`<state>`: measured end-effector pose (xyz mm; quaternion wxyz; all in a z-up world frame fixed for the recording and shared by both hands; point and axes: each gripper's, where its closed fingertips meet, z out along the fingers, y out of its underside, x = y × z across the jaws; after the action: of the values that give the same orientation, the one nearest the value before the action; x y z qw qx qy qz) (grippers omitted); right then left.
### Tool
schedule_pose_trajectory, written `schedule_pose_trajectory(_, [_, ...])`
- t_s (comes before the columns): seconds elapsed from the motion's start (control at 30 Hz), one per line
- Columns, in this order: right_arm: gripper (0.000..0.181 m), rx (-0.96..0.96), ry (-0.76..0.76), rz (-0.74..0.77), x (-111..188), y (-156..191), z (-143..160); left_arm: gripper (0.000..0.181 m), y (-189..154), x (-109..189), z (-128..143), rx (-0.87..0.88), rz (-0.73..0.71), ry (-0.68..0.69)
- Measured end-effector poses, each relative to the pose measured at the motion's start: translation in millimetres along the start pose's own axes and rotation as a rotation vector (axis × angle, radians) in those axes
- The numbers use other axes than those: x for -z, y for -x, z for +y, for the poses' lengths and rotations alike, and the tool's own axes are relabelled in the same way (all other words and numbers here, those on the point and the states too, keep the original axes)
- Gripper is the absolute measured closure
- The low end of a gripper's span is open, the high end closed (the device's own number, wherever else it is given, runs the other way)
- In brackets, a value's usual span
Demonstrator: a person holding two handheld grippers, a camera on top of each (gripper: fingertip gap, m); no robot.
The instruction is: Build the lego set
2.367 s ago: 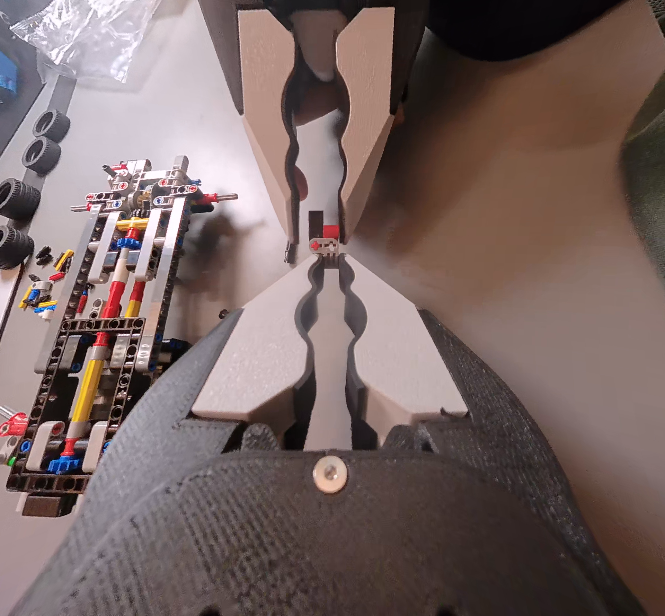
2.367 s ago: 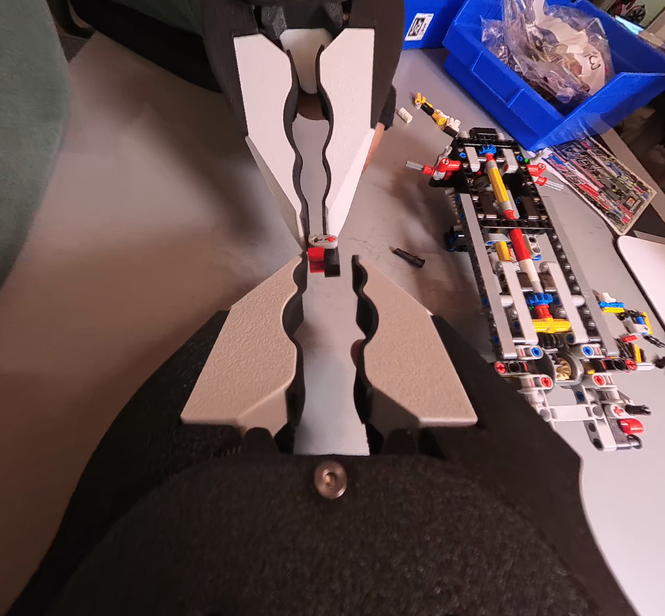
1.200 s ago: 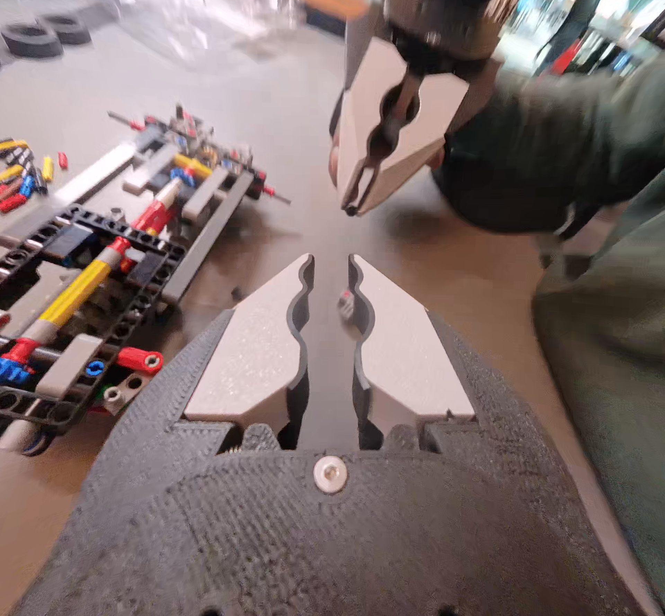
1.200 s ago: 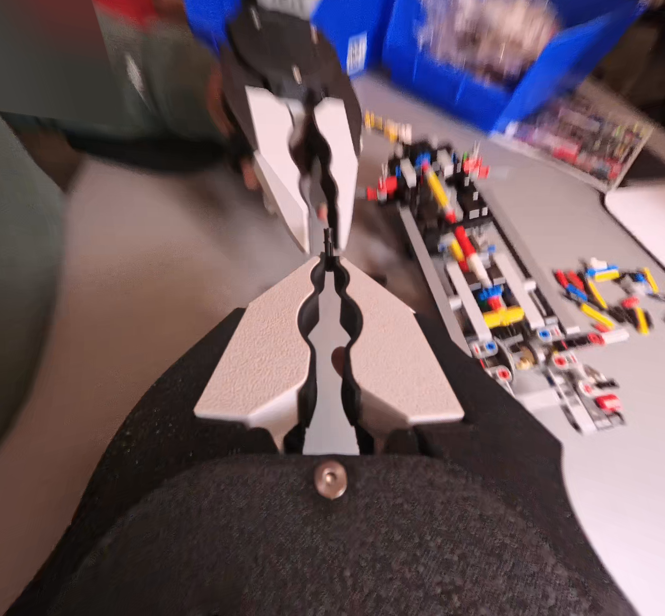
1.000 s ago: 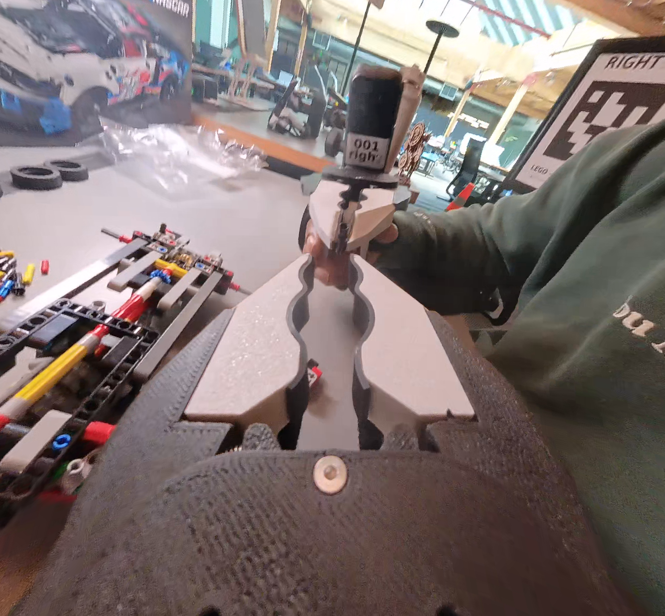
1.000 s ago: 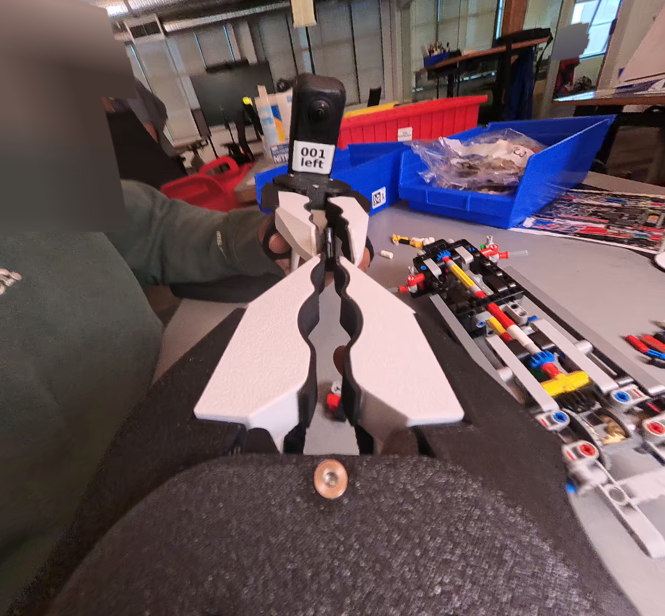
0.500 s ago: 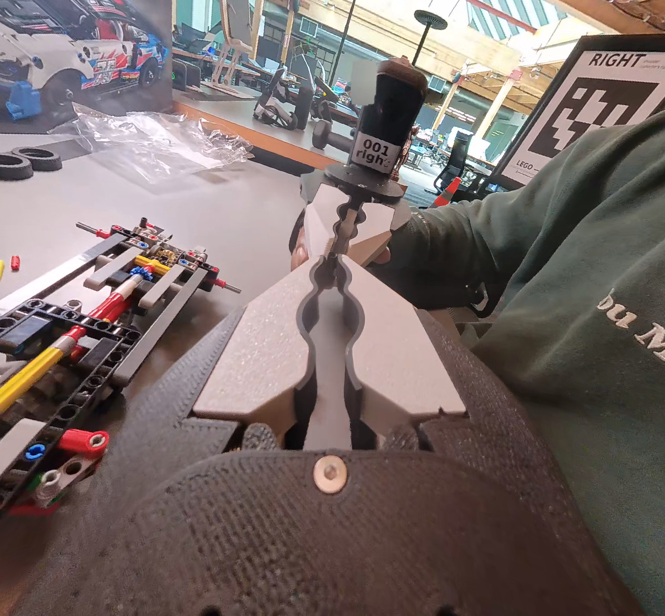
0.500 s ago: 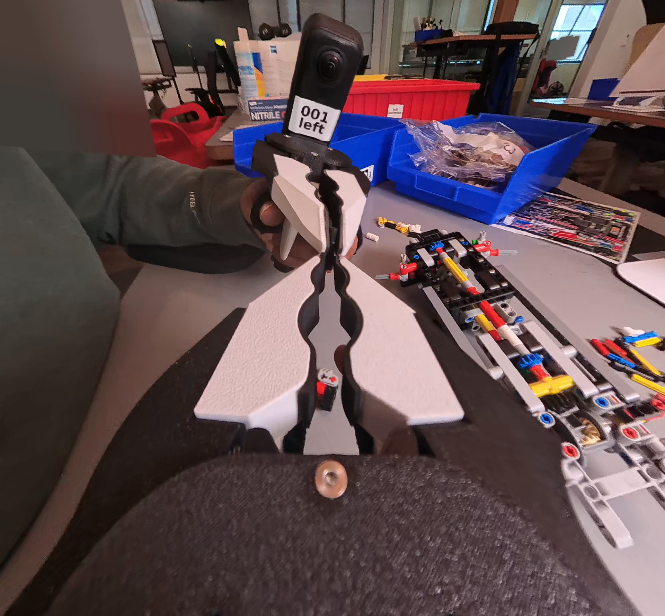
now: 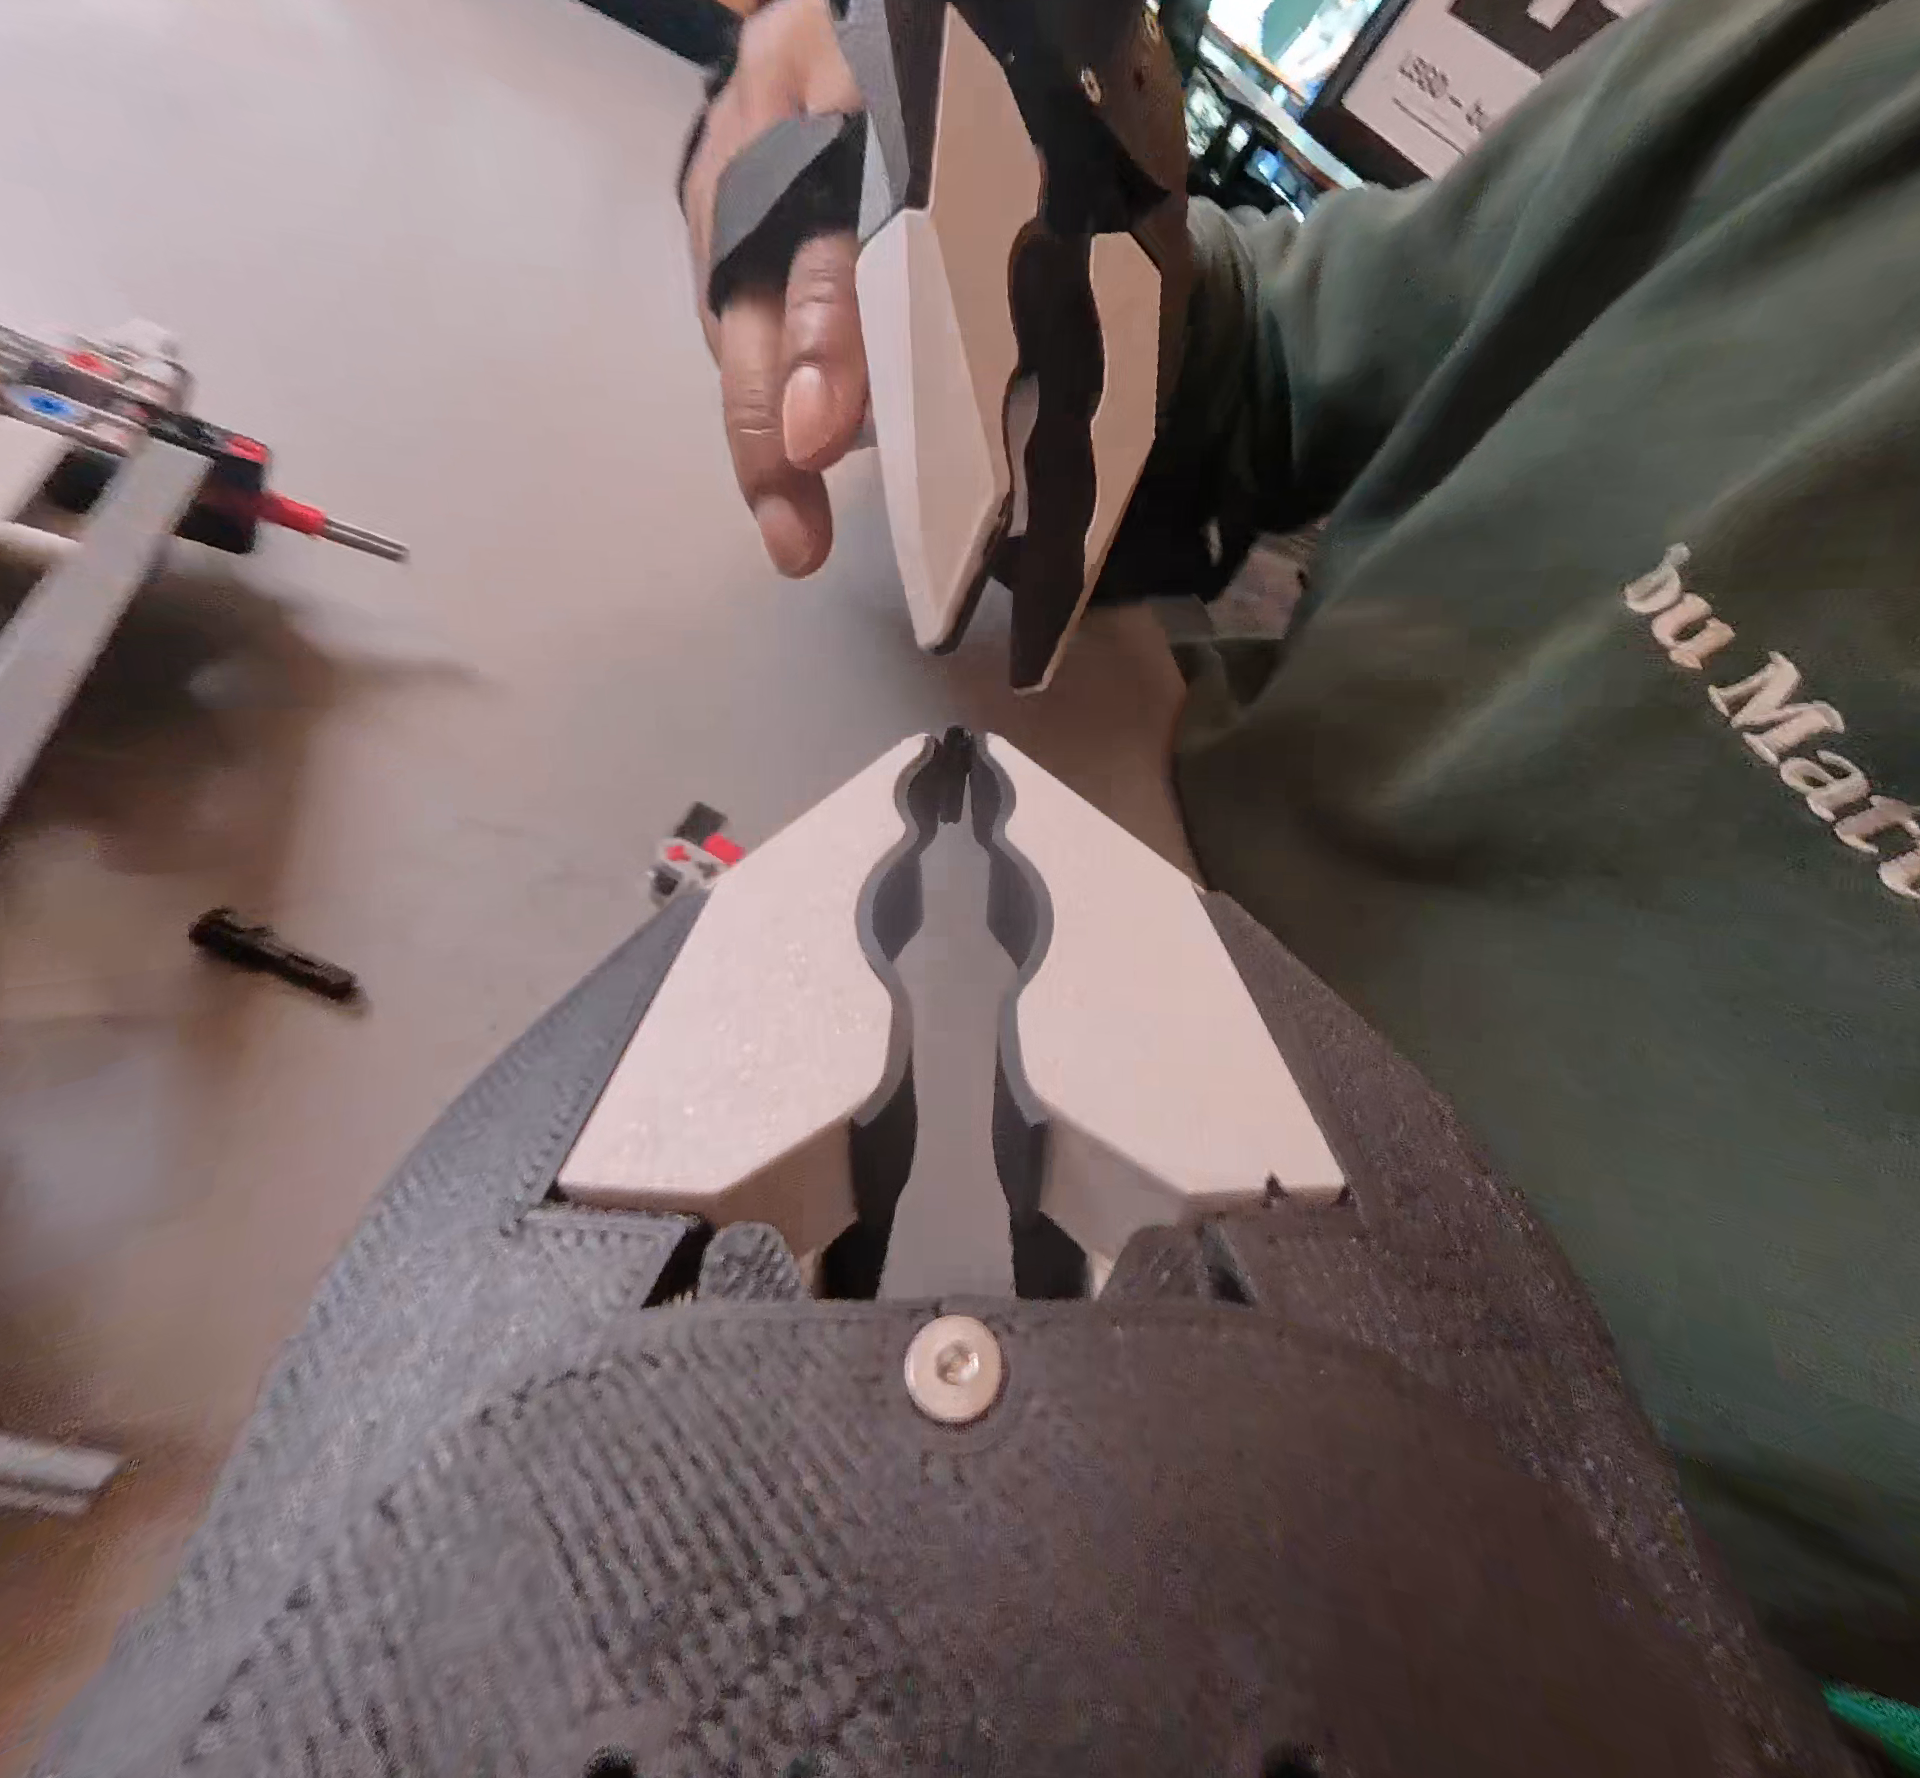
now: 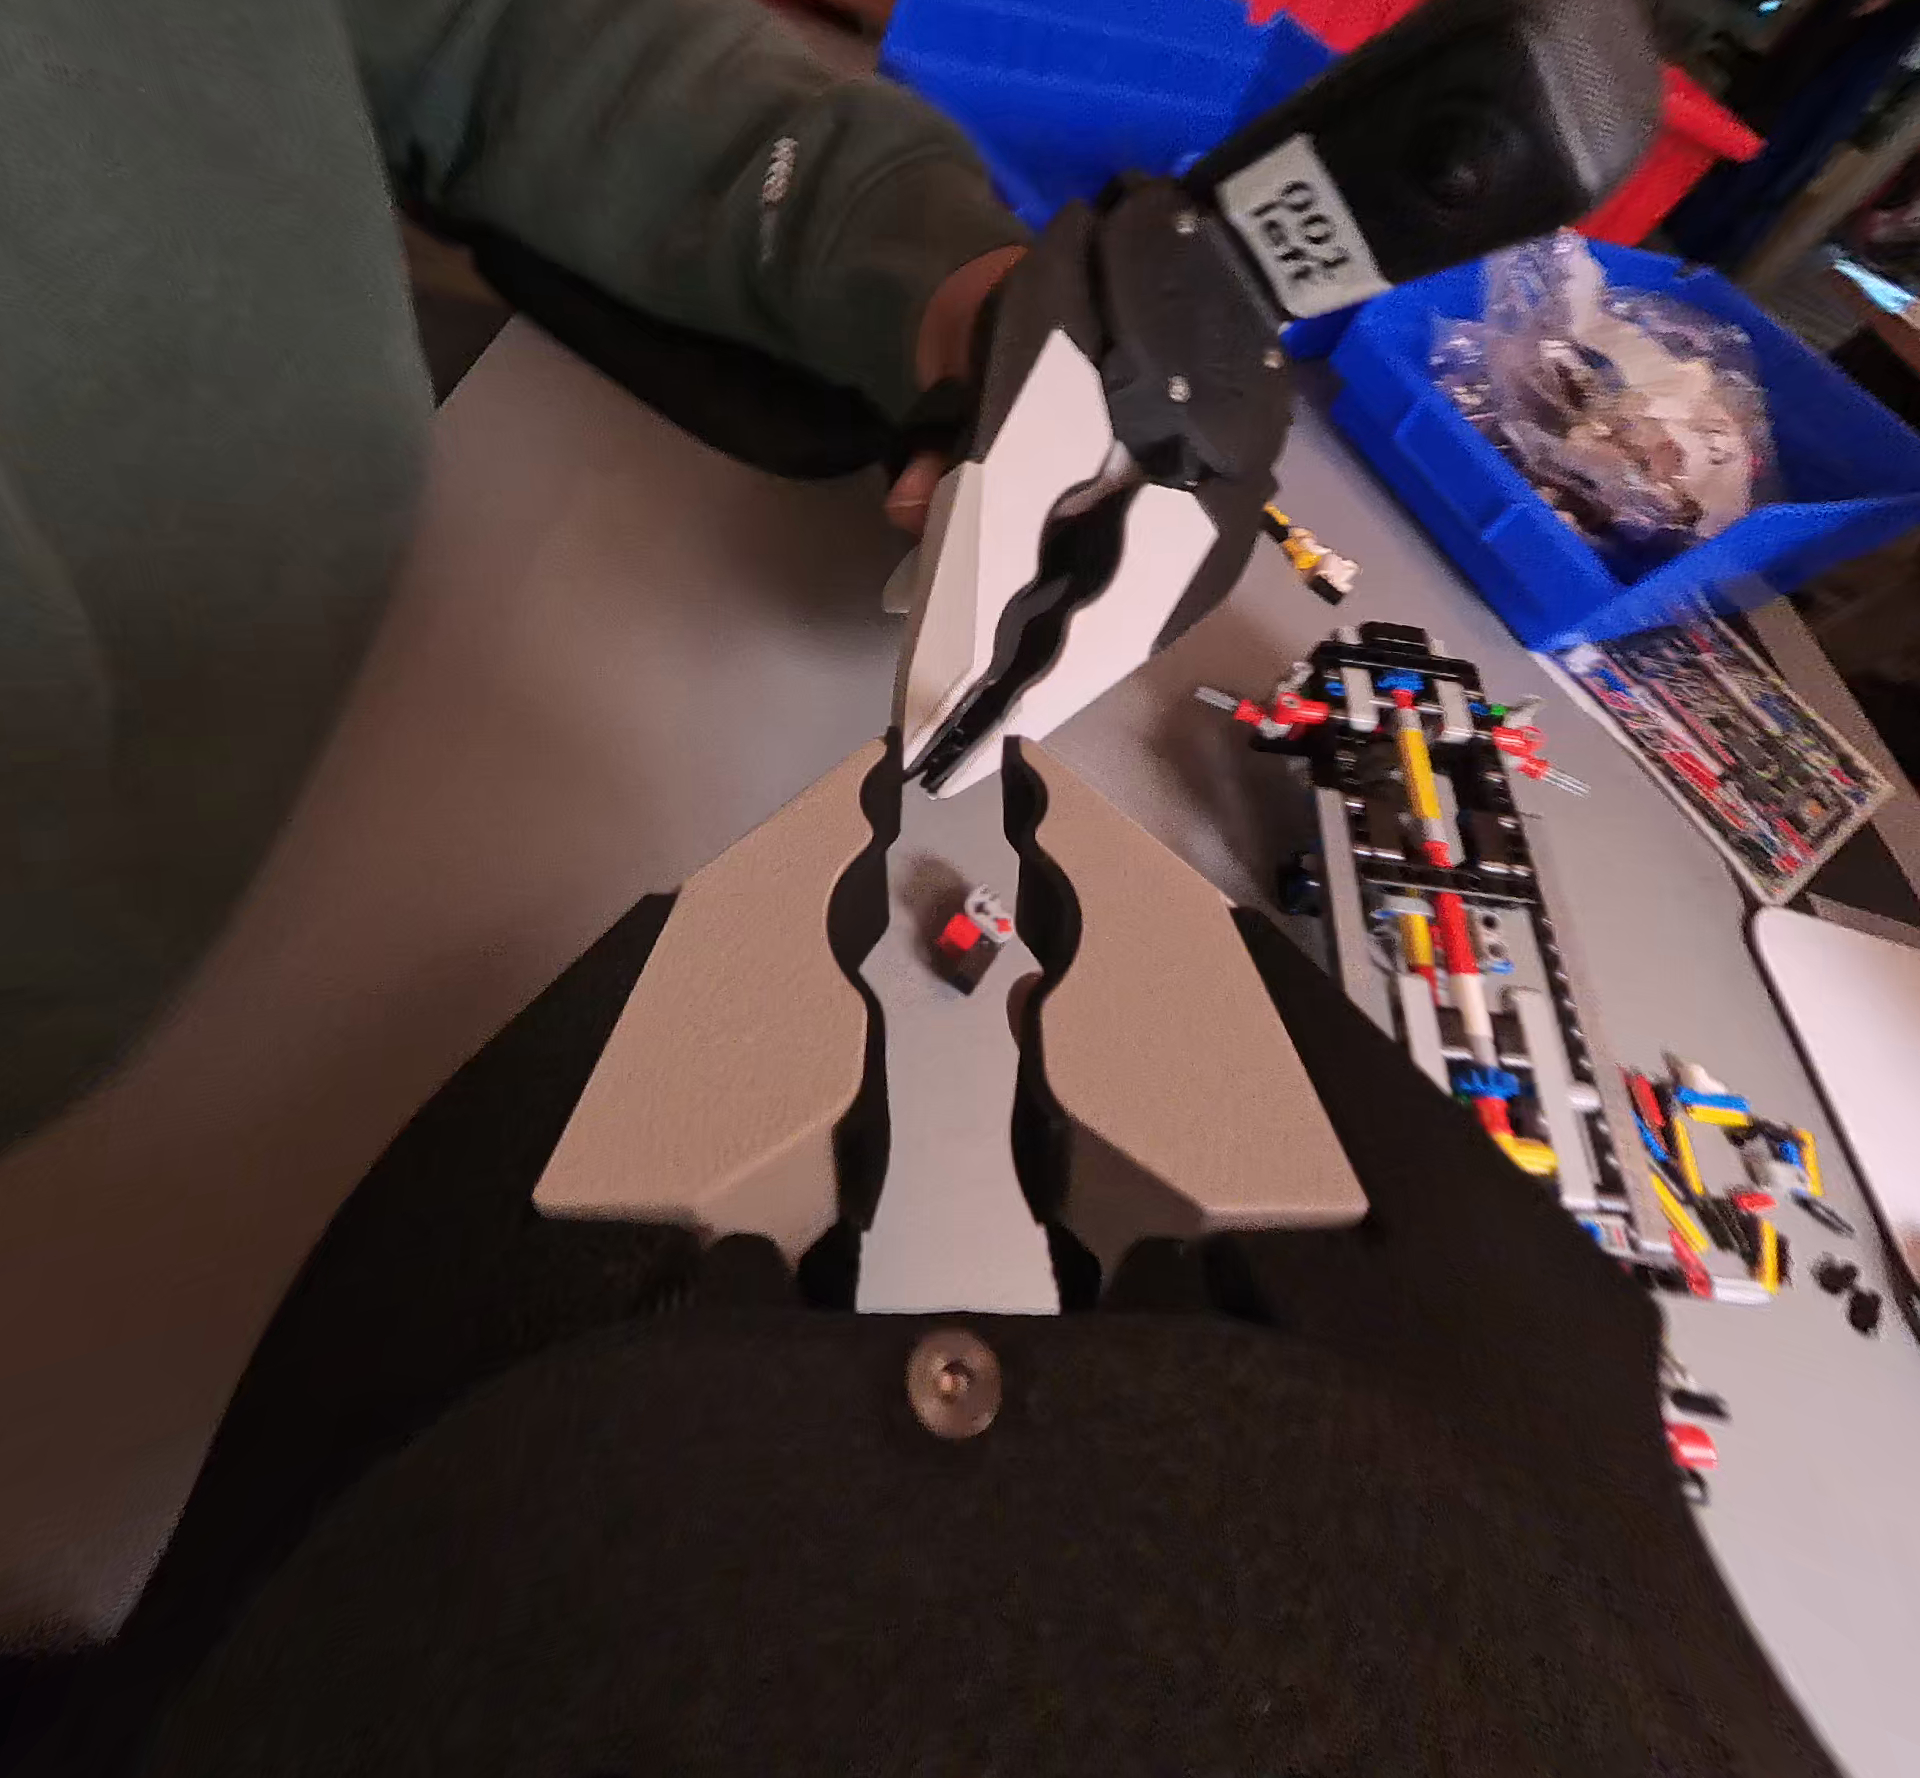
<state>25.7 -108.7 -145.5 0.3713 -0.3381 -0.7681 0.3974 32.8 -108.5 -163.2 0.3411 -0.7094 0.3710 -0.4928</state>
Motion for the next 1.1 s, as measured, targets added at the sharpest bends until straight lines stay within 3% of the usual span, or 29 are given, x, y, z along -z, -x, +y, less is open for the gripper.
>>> schedule_pose_trajectory(0.2, [0.167, 0.133, 0.097, -0.086, -19, 30, 11, 0.178, -24, -12, 27, 0.040, 0.153, 0.148])
schedule_pose_trajectory(0.6, [0.176, 0.220, 0.106, -0.143, -24, 51, 4, 0.178, -40, -11, 36, 0.134, 0.291, 0.189])
schedule_pose_trajectory(1.1, [0.181, 0.182, 0.094, -0.141, -16, 46, 7, 0.178, -33, -9, 28, 0.191, 0.283, 0.135])
